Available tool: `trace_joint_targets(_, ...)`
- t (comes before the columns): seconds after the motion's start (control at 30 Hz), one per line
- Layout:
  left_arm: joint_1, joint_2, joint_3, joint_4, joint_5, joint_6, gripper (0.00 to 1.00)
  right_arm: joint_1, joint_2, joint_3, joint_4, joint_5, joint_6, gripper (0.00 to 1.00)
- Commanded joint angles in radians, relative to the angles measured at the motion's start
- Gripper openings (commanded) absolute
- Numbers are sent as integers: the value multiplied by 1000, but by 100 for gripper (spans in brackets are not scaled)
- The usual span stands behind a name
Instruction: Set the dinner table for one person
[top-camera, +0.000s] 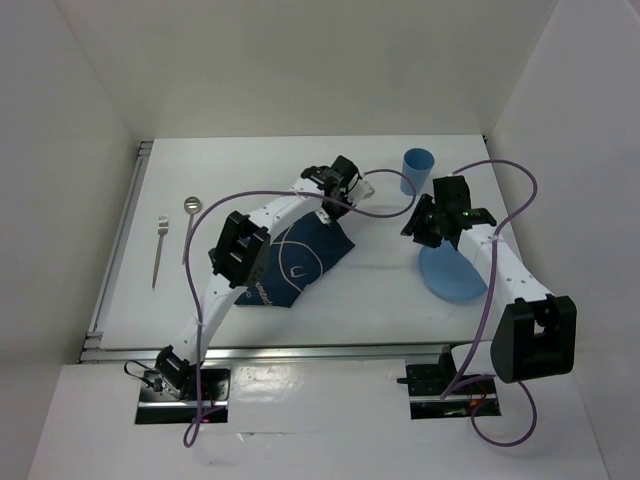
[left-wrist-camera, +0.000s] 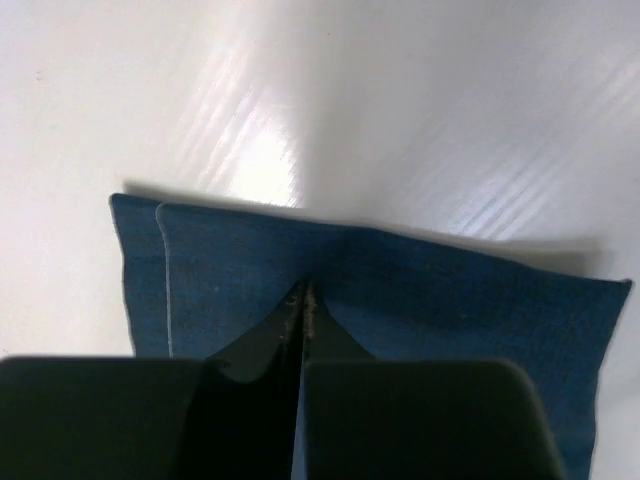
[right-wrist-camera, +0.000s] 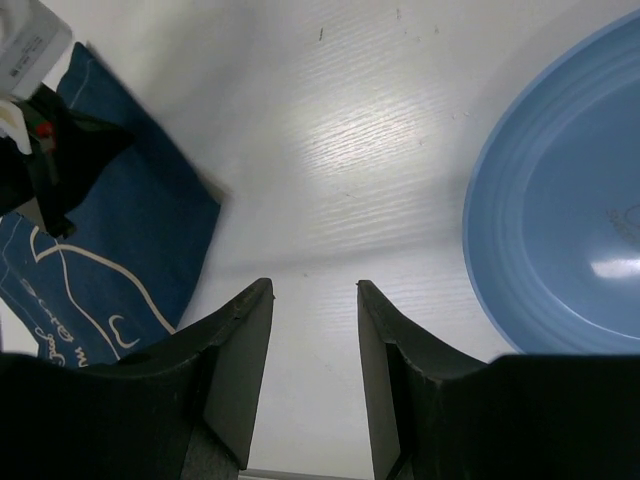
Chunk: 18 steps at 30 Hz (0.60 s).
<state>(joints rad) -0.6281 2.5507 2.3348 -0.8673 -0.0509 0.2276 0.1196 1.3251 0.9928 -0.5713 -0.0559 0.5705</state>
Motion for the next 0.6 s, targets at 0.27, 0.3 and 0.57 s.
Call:
trace_joint_targets(0.27, -1, -116, -121, -44, 134, 41, 0, 0, -24, -43, 21, -51, -8, 46)
trace_joint_targets(0.3, -1, -130, -121, -32, 123, 41, 14, 0, -24, -43, 30, -61, -8, 46)
trace_joint_targets(0.57, 149, -98, -51, 140, 193, -267, 94, 0, -53, -52, 21, -71, -17, 46)
